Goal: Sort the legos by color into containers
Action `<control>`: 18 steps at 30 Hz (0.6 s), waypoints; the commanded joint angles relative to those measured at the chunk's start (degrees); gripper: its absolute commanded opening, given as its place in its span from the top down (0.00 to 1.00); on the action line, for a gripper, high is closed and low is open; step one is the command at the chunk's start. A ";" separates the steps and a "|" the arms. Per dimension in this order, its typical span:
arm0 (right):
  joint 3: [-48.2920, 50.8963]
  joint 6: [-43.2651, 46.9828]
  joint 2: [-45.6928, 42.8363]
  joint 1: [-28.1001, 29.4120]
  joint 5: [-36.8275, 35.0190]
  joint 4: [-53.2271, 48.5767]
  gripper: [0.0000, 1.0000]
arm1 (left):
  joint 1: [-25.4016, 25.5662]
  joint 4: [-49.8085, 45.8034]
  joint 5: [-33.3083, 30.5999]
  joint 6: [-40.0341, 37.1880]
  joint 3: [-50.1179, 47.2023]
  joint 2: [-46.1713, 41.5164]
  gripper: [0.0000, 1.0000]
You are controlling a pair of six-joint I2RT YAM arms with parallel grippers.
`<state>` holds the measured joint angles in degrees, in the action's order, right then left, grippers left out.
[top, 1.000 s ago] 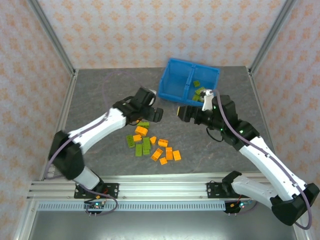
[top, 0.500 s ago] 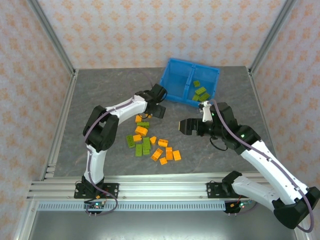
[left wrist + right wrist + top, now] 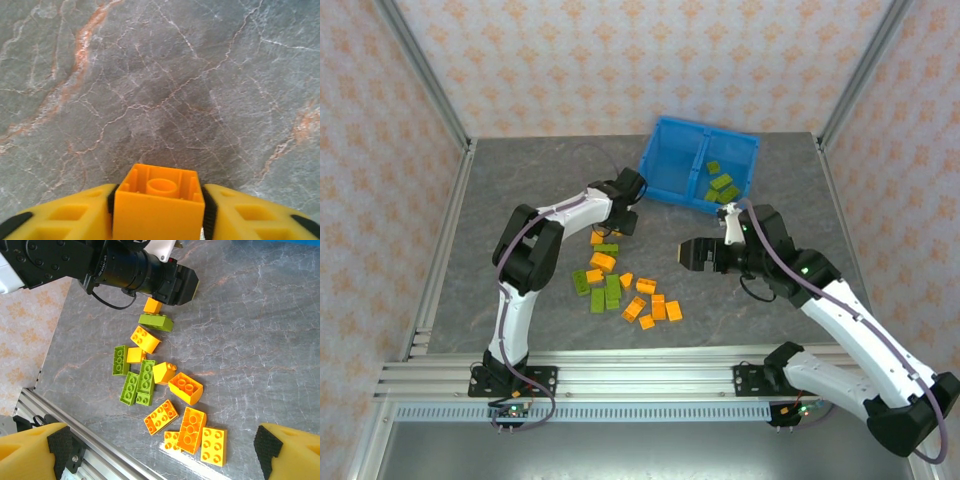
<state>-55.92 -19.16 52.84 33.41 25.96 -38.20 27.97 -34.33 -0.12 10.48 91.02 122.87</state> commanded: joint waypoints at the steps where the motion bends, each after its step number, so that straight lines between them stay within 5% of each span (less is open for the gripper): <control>1: 0.28 -2.18 0.44 0.34 0.45 -0.13 0.05 | 0.03 1.78 2.61 -0.12 -1.93 -0.41 0.59; 4: 0.03 -3.75 1.41 0.30 1.44 -0.38 0.05 | -0.17 2.42 5.83 0.74 -2.60 -1.79 0.68; 10: -2.45 -8.81 1.30 0.29 -4.32 0.67 0.05 | 1.07 2.34 10.55 5.58 -0.22 -10.23 0.70; 18: -6.93 -10.28 1.81 0.29 -13.78 -1.70 0.05 | 2.36 -1.04 3.69 4.06 24.92 -4.26 0.72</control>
<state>-59.92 -28.16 54.57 33.41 17.43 -38.28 30.30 -33.69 7.20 15.11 107.87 115.81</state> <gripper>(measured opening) 0.948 0.344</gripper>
